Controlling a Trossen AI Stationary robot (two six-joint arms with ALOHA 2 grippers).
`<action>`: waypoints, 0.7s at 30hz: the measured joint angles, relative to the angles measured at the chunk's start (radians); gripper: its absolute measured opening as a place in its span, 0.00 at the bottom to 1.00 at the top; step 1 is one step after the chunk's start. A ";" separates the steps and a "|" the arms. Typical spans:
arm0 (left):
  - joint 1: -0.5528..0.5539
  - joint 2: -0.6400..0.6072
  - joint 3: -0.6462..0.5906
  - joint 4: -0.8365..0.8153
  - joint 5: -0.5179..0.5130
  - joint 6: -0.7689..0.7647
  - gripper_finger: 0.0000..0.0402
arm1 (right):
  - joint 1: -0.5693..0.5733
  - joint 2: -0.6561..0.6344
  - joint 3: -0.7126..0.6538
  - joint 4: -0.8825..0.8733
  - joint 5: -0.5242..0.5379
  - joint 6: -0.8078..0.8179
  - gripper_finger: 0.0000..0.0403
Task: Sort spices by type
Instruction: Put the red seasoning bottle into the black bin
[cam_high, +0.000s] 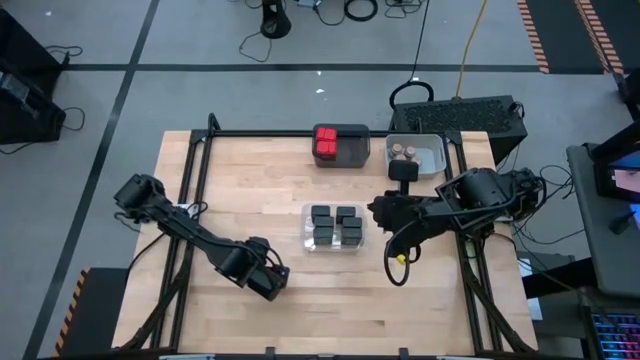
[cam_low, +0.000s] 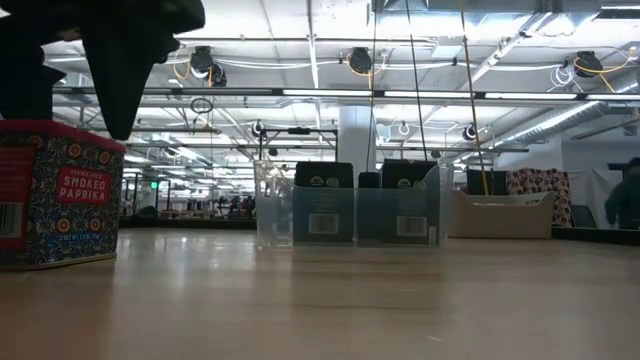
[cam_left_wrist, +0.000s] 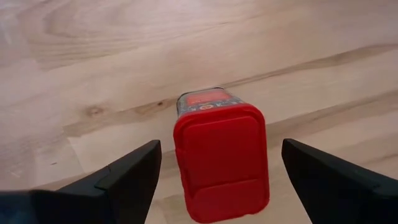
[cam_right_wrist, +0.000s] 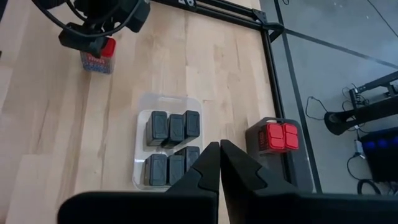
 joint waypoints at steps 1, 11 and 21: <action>0.000 0.004 0.000 0.000 0.002 0.000 0.84 | 0.000 0.000 0.000 0.000 0.000 0.000 0.00; 0.001 0.054 0.000 0.008 0.044 0.001 0.84 | 0.000 0.000 0.000 0.000 0.000 0.004 0.00; 0.001 0.063 0.000 0.019 0.049 0.001 0.74 | 0.000 0.000 0.000 0.000 0.000 0.004 0.00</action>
